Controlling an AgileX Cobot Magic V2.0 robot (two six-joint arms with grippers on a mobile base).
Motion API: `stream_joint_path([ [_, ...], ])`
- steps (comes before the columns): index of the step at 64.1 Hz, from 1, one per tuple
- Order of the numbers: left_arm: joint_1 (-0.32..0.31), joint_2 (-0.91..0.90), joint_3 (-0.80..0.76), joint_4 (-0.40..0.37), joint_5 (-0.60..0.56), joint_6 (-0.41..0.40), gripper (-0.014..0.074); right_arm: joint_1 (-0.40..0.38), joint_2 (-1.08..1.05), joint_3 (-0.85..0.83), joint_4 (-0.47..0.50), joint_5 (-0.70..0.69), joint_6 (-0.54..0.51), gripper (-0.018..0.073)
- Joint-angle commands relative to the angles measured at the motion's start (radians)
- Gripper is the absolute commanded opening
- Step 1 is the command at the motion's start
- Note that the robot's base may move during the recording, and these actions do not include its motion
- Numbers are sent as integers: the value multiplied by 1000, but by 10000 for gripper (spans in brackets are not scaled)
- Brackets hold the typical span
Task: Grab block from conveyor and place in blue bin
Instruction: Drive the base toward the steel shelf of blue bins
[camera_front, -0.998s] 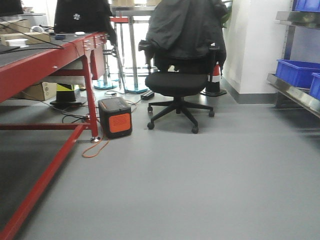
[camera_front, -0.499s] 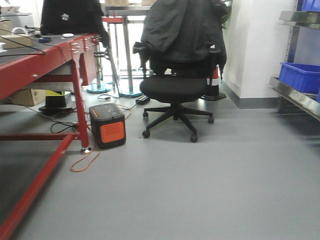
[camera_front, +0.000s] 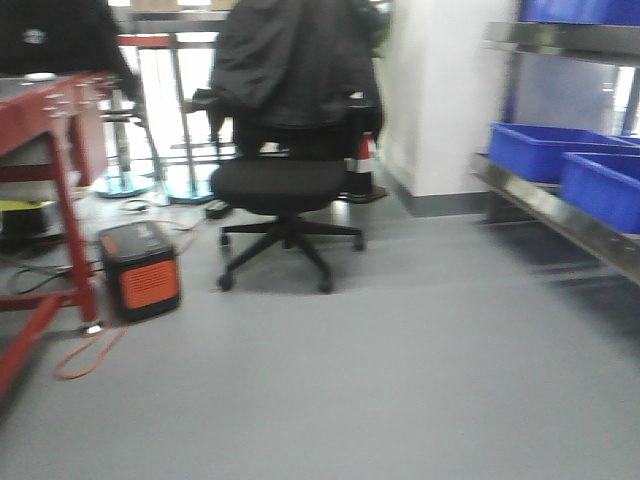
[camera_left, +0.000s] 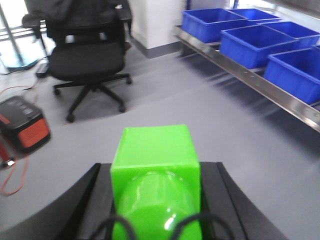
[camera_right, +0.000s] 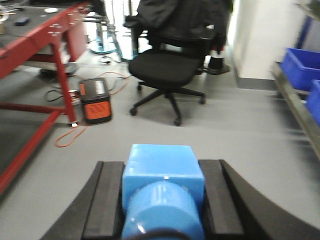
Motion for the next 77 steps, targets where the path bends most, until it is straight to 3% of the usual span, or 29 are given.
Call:
stream_joint_path([
  [1, -7, -4, -5, -5, -18, -6, -111, -1, -3, -8, -4, -14, -5, -162],
  [77, -7, -4, -5, -5, -18, -6, -111, -1, -3, -8, -4, -14, -5, -162],
])
